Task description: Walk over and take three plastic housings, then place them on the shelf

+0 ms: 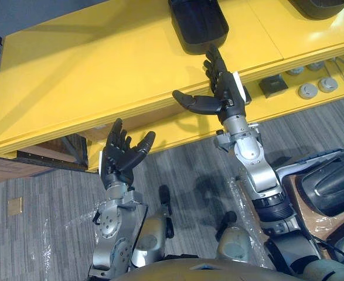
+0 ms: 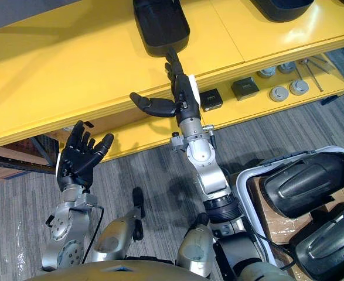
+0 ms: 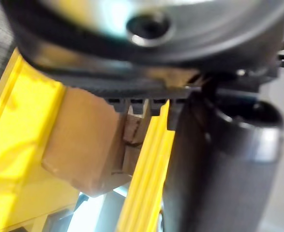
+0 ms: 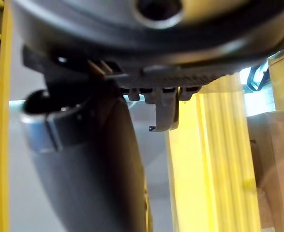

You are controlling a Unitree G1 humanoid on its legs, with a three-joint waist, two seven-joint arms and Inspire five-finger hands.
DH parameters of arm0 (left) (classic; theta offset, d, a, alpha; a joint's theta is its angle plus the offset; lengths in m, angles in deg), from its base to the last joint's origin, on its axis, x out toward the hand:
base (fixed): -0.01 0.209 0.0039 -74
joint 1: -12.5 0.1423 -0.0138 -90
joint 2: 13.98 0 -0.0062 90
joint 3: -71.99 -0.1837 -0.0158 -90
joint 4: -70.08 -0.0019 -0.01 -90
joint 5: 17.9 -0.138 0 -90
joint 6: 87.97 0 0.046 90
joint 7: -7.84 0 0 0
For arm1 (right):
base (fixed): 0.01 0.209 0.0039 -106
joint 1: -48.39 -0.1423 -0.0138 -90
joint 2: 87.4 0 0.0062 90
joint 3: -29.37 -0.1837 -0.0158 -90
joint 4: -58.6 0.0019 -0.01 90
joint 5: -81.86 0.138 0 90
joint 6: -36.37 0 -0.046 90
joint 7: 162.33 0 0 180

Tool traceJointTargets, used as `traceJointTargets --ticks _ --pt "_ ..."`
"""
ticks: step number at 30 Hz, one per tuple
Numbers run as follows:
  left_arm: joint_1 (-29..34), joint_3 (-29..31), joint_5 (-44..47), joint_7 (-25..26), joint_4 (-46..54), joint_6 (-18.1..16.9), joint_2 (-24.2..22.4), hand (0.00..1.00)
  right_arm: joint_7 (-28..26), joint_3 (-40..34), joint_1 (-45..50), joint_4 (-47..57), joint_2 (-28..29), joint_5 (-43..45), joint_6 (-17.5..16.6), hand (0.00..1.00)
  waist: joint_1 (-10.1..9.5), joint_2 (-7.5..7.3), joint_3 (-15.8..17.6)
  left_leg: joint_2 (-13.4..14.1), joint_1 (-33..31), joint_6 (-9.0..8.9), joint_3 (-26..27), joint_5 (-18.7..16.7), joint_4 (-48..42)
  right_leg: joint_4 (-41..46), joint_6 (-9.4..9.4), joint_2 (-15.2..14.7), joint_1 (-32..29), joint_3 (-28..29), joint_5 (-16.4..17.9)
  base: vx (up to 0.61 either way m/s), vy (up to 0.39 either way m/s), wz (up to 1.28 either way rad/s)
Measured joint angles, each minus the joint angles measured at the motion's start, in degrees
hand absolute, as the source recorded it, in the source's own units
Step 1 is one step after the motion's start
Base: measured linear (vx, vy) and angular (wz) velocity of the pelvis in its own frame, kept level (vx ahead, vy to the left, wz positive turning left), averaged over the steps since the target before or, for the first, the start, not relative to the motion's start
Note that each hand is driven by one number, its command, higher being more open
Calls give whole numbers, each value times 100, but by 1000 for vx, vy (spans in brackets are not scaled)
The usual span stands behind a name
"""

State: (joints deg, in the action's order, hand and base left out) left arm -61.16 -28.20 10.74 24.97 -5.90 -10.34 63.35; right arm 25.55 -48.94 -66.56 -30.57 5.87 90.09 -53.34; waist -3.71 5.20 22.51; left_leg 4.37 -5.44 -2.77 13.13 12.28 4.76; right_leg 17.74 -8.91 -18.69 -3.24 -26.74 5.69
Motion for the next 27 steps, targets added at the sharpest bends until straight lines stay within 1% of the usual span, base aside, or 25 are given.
traceJointTargets --ticks 2,4,7,11,16,19,21,23,27 --pt "2 -7 0 -35 -2 17 -1 100 72 -9 -274 -348 -56 -10 -71 100 -4 1 0 -6 0 10 -43 18 0 4 1 -8 32 -51 2 -28 -24 10" --pt "-1 -6 0 -64 -2 17 -1 100 182 -121 -519 -644 -94 -16 -128 100 -65 3 -1 -13 -2 10 -92 33 0 14 2 -18 46 -87 4 -31 -21 7" --pt "24 0 0 -95 -2 17 0 100 265 -221 -621 -726 -103 -15 -214 100 -89 4 -2 -29 -5 13 -112 37 0 20 0 -34 61 -116 5 -21 -19 6" --pt "206 -8 0 -126 -4 17 -3 100 288 -225 -879 -733 -115 -15 -216 100 -77 9 -5 -71 -5 26 -151 47 0 28 -4 -82 63 -130 8 -8 -11 2" --pt "213 -7 0 -168 -5 17 -3 100 420 -277 -1090 -848 -117 -117 -139 100 -88 12 -7 -106 -5 45 -180 62 0 44 -9 -118 73 -147 5 -12 -15 2" --pt "206 -12 0 -194 -8 17 -4 100 443 -323 -1263 -1258 -129 -115 55 100 -93 25 -15 -115 -4 51 -206 79 1 69 -9 -127 78 -154 5 -25 -27 4" --pt "212 -10 0 -203 -12 17 -4 100 439 -328 -1323 -1460 -169 -115 66 100 -95 39 -21 -122 -4 47 -226 89 1 108 -6 -140 76 -165 8 -27 -34 3" --pt "210 -21 1 -231 -19 17 -7 100 432 -326 -1480 -1830 -263 -116 74 100 -100 69 -24 -125 -4 42 -242 102 1 117 -5 -150 78 -180 9 -36 -26 4" --pt "207 -26 1 -251 -23 17 -12 100 415 -332 -1853 -2388 -411 -111 61 100 -102 173 -59 -131 -7 15 -270 87 3 139 -1 -168 90 -218 13 -42 -20 3"
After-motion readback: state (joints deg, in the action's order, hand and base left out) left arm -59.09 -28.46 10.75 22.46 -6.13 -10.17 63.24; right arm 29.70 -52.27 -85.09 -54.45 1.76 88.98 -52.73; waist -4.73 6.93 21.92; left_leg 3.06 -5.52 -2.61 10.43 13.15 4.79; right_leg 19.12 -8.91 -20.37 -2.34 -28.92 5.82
